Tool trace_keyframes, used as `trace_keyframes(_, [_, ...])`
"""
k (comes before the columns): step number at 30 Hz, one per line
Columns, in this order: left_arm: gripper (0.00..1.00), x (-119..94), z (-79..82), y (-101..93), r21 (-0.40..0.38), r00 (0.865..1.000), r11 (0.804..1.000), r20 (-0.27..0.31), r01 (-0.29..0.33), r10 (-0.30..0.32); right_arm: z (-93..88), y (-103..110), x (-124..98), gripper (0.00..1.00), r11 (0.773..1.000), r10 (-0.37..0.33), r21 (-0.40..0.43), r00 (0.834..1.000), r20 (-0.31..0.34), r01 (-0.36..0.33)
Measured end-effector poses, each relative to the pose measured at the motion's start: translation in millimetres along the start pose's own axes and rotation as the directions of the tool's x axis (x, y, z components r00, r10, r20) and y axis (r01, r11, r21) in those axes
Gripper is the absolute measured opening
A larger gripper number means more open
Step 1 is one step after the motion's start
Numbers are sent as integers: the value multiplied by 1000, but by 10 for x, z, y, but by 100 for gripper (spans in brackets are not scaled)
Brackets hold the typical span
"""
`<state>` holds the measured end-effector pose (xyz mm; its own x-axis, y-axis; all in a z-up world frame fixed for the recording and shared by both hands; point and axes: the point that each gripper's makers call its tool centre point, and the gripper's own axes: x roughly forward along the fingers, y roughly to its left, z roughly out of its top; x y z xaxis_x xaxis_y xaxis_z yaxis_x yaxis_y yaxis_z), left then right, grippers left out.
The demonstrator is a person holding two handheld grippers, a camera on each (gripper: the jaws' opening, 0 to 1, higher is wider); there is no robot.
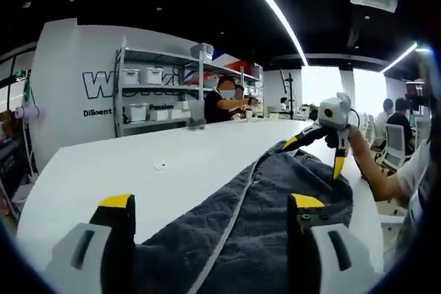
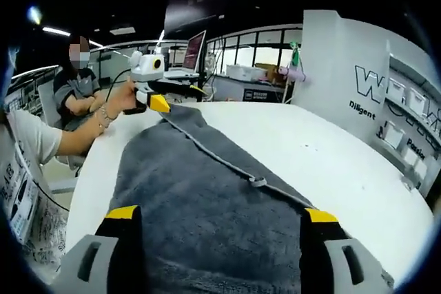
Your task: Fold the towel on the table until its edges align and the towel forms a compact rectangular stack.
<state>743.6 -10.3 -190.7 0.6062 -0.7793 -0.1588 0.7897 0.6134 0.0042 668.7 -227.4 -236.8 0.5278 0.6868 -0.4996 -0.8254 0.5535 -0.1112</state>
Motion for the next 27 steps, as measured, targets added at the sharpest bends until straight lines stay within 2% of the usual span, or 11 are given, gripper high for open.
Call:
trace_keyframes(5, [98,-273,92,-19,3,1000,1000,9,-18,18,6,33,-13,99,1000,6,-7,1000,3,-6])
trace_keyframes(15, [96,-935,185,-3,103,995,991,-38,-89,93,19,115,-6,99,999,22,-26,1000,8,-21])
trace_keyframes(18, [95,-1053,84,-37,153,991,984,-80,-92,105,35,136,-8,99,999,28,-29,999,15,-28])
trace_keyframes(20, [95,-1123,-29,1,190,983,976,-130,-103,129,30,147,-2,99,999,32,-31,999,12,-32])
trace_keyframes(22, [95,-1181,-172,61,250,969,961,-184,-115,164,17,149,6,99,999,34,-35,999,3,-34])
trace_keyframes(25, [94,-1223,-339,162,305,950,943,-232,-135,211,34,140,13,99,999,35,-26,999,10,-34])
trace_keyframes(27, [91,-1232,-443,253,305,938,940,-256,-150,232,40,140,11,99,999,36,-27,999,12,-36])
